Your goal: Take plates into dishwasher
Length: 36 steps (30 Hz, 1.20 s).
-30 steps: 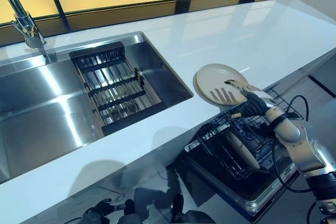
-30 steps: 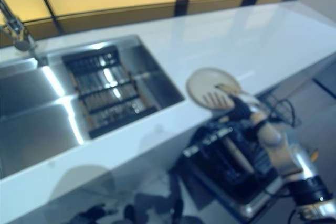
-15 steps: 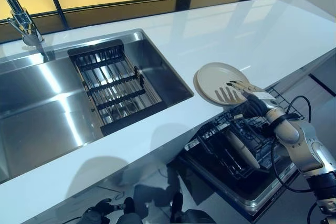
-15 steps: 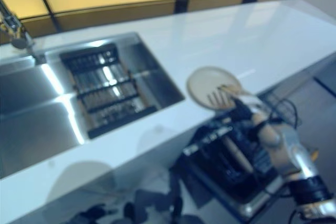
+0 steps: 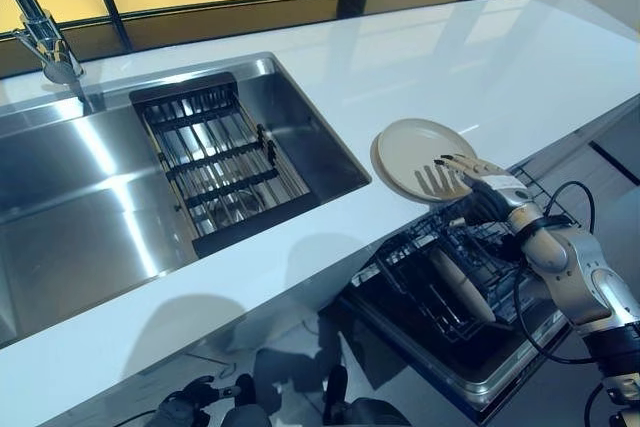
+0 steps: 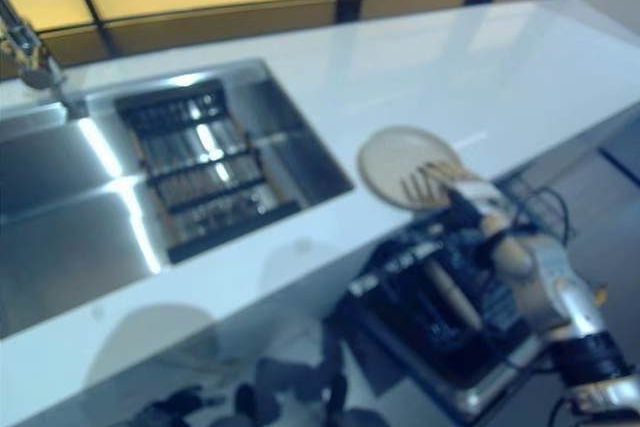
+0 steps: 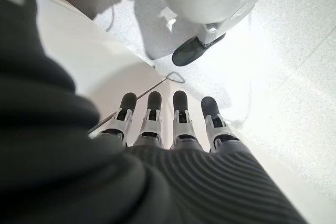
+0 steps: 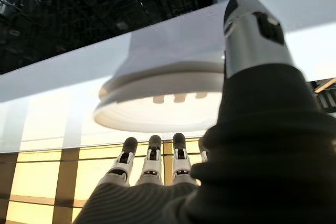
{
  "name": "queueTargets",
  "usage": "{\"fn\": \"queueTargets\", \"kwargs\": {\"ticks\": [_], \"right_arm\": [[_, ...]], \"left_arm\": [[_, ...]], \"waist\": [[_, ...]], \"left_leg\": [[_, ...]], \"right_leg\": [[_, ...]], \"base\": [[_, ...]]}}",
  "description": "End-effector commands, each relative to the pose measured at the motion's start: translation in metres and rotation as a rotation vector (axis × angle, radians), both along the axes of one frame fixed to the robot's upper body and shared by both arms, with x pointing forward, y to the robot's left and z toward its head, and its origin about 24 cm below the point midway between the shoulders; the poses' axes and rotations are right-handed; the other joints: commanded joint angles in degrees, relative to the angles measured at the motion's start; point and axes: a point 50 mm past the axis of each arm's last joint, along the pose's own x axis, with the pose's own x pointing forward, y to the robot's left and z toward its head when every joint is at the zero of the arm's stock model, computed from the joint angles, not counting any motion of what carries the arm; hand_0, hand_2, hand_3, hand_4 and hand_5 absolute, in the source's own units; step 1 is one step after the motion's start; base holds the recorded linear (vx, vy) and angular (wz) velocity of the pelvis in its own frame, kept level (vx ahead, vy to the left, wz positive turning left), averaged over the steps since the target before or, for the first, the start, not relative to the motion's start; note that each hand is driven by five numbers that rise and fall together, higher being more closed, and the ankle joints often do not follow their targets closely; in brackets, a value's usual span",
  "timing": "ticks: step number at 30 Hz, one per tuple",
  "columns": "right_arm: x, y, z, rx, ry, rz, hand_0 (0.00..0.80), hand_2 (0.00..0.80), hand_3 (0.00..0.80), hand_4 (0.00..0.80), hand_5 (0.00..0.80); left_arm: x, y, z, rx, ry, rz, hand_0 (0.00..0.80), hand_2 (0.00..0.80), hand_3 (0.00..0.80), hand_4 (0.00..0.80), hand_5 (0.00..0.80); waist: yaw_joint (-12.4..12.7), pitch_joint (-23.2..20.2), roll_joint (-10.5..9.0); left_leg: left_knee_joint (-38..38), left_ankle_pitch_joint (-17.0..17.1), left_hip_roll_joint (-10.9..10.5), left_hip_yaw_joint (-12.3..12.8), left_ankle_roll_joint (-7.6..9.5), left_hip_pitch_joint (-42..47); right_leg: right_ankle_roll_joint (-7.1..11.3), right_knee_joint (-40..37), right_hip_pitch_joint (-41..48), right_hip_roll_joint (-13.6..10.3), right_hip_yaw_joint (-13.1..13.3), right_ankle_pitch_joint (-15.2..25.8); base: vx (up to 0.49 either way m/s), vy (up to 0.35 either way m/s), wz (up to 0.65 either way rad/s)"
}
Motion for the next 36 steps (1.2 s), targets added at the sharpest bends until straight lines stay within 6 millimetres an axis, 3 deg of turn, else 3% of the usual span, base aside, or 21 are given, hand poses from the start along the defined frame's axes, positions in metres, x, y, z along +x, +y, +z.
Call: {"fn": "queueTargets", "kwargs": {"ticks": [1,6,7,11,13,19,21,31,35,36], "right_arm": [[0.0091,0.0069,0.0321,-0.080,-0.121,0.052,0.000,0.000,0.000,0.000,0.000],[0.0094,0.0063,0.0312,-0.078,-0.115,0.051,0.000,0.000,0.000,0.000,0.000],[0.0094,0.0061,0.0304,-0.076,-0.114,0.051,0.066,0.066,0.066,0.066,0.066],[0.0092,0.0060,0.0290,-0.074,-0.110,0.048,0.119,0.119,0.119,0.119,0.119],[0.0096,0.0056,0.0296,-0.073,-0.111,0.045,0.213,0.213,0.213,0.213,0.213],[0.0098,0.0062,0.0295,-0.072,-0.108,0.045,0.223,0.223,0.223,0.223,0.223],[0.0094,0.0059,0.0286,-0.071,-0.109,0.045,0.348,0.348,0.348,0.348,0.348],[0.0087,0.0050,0.0293,-0.074,-0.111,0.046,0.442,0.442,0.442,0.442,0.442],[0.0074,0.0045,0.0305,-0.076,-0.118,0.046,0.515,0.515,0.515,0.515,0.515],[0.0070,0.0042,0.0315,-0.076,-0.121,0.046,0.568,0.568,0.568,0.568,0.568]], "left_arm": [[0.0163,0.0029,0.0061,0.026,-0.032,-0.033,0.000,0.000,0.000,0.000,0.000],[0.0174,0.0027,0.0066,0.026,-0.034,-0.032,0.000,0.000,0.000,0.000,0.000],[0.0177,0.0028,0.0067,0.027,-0.035,-0.032,0.000,0.000,0.000,0.000,0.000],[0.0168,0.0029,0.0066,0.027,-0.035,-0.032,0.000,0.000,0.000,0.000,0.000],[0.0181,0.0030,0.0072,0.026,-0.037,-0.033,0.000,0.000,0.000,0.000,0.000],[0.0188,0.0032,0.0075,0.024,-0.037,-0.033,0.000,0.000,0.000,0.000,0.000],[0.0185,0.0025,0.0072,0.024,-0.037,-0.034,0.000,0.000,0.000,0.000,0.000],[0.0183,0.0022,0.0066,0.025,-0.037,-0.033,0.000,0.000,0.000,0.000,0.000],[0.0179,0.0023,0.0067,0.024,-0.036,-0.032,0.000,0.000,0.000,0.000,0.000],[0.0183,0.0024,0.0069,0.025,-0.035,-0.033,0.000,0.000,0.000,0.000,0.000]], "waist": [[2.66,-0.66,1.61],[2.71,-0.57,1.46],[2.72,-0.54,1.42],[2.78,-0.43,1.40],[2.82,-0.37,1.43],[2.83,-0.32,1.42],[2.86,-0.26,1.36],[2.72,-0.36,1.35],[2.71,-0.43,1.38],[2.70,-0.46,1.37]], "left_leg": [[-0.13,-1.98,2.19,-1.08,1.65,-0.43],[-0.13,-1.98,2.22,-1.09,1.70,-0.49],[-0.13,-1.99,2.22,-1.13,1.72,-0.51],[-0.13,-1.96,2.27,-1.14,1.73,-0.47],[-0.13,-1.98,2.26,-1.16,1.70,-0.55],[-0.13,-1.94,2.28,-1.18,1.68,-0.63],[-0.13,-1.96,2.31,-1.09,1.67,-0.63],[-0.13,-2.02,2.35,-1.15,1.68,-0.59],[-0.13,-2.03,2.36,-1.17,1.68,-0.53],[-0.13,-2.03,2.36,-1.21,1.67,-0.52]], "right_leg": [[4.37,11.53,0.37,-3.49,-0.61,-5.97],[4.43,11.65,0.31,-3.50,-0.62,-5.86],[4.45,11.66,0.28,-3.50,-0.60,-5.84],[4.48,11.68,0.31,-3.52,-0.65,-5.81],[4.48,11.66,0.32,-3.55,-0.69,-5.89],[4.44,11.62,0.35,-3.51,-0.63,-5.99],[4.49,11.69,0.36,-3.58,-0.65,-5.96],[4.38,11.62,0.41,-3.48,-0.59,-6.14],[4.43,11.56,0.48,-3.49,-0.61,-6.05],[4.43,11.57,0.46,-3.48,-0.61,-6.04]], "base": [[0.000,0.000,0.00],[0.000,0.000,0.00],[0.000,0.000,0.00],[0.000,0.000,0.00],[0.000,0.000,0.00],[0.000,0.000,0.00],[0.000,0.000,0.00],[0.000,0.000,0.00],[0.000,0.000,0.00],[0.000,0.000,0.00]]}}
